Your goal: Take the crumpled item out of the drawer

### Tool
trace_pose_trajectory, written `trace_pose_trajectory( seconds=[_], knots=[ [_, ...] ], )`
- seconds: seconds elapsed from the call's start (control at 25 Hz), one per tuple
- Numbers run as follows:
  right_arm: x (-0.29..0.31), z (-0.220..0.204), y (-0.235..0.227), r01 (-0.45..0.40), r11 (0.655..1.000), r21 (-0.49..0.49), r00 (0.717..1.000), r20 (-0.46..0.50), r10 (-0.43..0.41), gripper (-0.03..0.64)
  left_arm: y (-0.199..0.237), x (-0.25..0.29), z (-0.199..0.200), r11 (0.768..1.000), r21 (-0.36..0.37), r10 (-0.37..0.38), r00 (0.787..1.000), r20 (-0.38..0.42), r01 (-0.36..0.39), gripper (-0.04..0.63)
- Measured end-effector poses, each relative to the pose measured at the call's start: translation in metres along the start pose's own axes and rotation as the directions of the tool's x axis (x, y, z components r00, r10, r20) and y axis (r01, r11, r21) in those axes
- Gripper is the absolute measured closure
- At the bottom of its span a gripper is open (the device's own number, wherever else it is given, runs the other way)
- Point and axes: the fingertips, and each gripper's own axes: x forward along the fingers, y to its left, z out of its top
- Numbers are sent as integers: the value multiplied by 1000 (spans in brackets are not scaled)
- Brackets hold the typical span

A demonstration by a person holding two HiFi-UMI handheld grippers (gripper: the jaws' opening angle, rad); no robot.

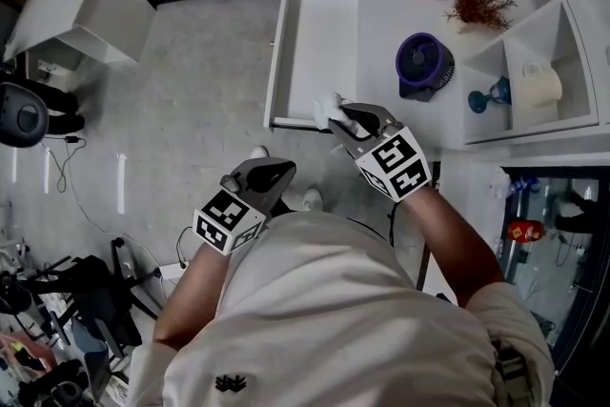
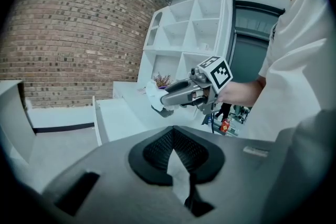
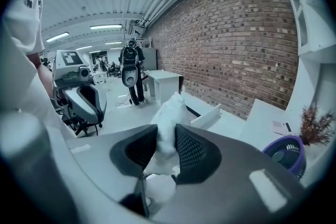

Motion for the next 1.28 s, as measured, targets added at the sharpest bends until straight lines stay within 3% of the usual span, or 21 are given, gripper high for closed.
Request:
trace_pose_trajectory(
  seconds=[1.28],
  knots=[
    [-35, 3, 8, -36, 999, 3, 998, 56, 36, 505, -20, 18, -2, 1000, 12, -3, 1000, -22, 3, 589]
  ],
)
